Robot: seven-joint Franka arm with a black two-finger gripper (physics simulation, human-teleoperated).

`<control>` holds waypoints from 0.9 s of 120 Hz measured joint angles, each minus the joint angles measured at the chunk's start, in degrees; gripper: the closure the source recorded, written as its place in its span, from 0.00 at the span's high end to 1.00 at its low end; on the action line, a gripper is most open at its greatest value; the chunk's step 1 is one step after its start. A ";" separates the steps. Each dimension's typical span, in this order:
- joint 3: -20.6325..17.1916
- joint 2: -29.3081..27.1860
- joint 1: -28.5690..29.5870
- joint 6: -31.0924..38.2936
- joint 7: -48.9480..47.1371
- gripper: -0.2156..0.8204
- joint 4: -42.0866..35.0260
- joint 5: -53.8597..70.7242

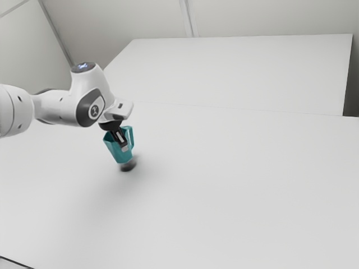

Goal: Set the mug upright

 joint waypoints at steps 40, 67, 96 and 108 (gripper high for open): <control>-0.06 3.62 -3.16 4.19 -7.18 0.03 0.29 0.48; -0.07 4.83 -3.91 5.35 -10.14 0.13 0.47 0.43; -0.04 4.45 -3.93 5.47 -11.36 0.57 0.65 0.68; -0.01 3.66 -4.34 5.48 -11.72 0.65 0.83 1.04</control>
